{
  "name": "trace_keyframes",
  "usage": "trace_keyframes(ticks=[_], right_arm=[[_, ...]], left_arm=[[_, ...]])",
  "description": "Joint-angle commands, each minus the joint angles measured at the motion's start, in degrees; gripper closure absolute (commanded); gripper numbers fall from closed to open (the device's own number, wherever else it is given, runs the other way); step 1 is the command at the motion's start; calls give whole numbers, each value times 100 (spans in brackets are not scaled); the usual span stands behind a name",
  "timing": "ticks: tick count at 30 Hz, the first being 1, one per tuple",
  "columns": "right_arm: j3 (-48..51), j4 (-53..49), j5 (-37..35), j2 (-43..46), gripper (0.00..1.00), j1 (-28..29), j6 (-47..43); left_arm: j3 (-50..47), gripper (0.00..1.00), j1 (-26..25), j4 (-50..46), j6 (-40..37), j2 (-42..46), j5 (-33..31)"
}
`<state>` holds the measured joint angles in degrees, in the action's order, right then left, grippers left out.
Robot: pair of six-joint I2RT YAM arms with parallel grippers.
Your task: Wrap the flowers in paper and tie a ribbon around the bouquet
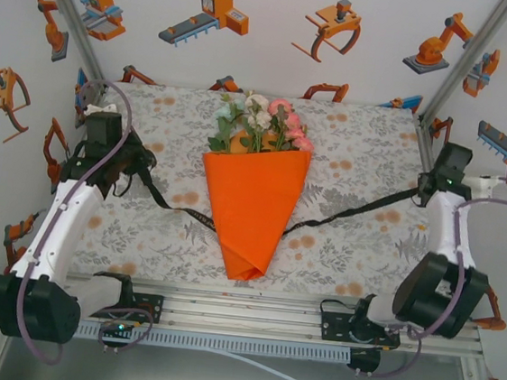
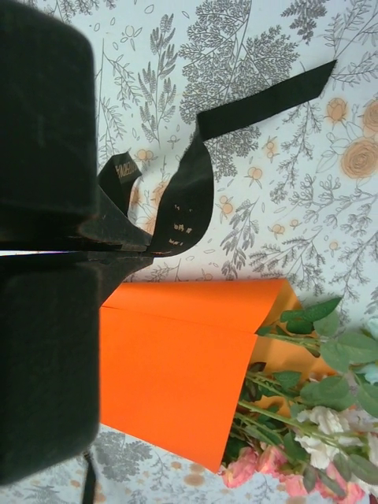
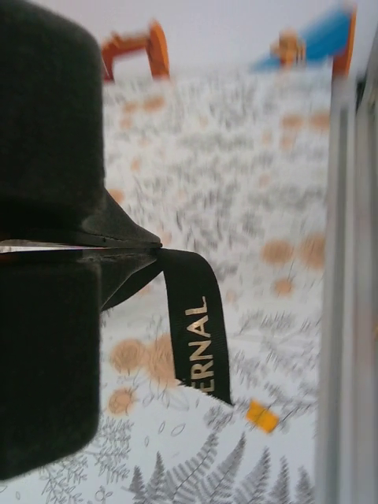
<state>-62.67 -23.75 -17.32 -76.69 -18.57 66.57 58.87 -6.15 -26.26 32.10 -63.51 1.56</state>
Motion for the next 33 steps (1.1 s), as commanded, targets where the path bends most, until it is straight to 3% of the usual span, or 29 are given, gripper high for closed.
trace_keyframes(ticks=[1,6,13,18,22,23,26,28,33], right_arm=[[-106,496,470,480,100,16,-666],[-773,805,2214,189,100,666,-1008],[-2387,652,2323,-948,100,3071,-1502],[-3829,608,2344,-2619,100,4901,-1210],[-5658,-20,2363,-4362,100,5933,-795],[-6280,-262,2512,-4786,97,6122,-830],[-7983,-1103,2771,-5809,64,6373,-1248],[-8582,-1490,2660,-6015,53,6342,-1596],[-7731,-1080,2525,-5200,40,6055,-2314]], left_arm=[[209,100,-101,151,-95,146,245],[269,100,-656,338,-231,-11,145],[173,100,-1114,550,-603,81,-84],[-119,100,-1241,881,-627,335,-4],[-187,100,-1297,643,-415,562,-720],[-200,100,-1297,578,-443,629,-817],[-282,100,-1303,507,-465,807,-891],[-340,100,-1323,503,-442,914,-856],[-526,100,-1360,869,-582,1064,-539]])
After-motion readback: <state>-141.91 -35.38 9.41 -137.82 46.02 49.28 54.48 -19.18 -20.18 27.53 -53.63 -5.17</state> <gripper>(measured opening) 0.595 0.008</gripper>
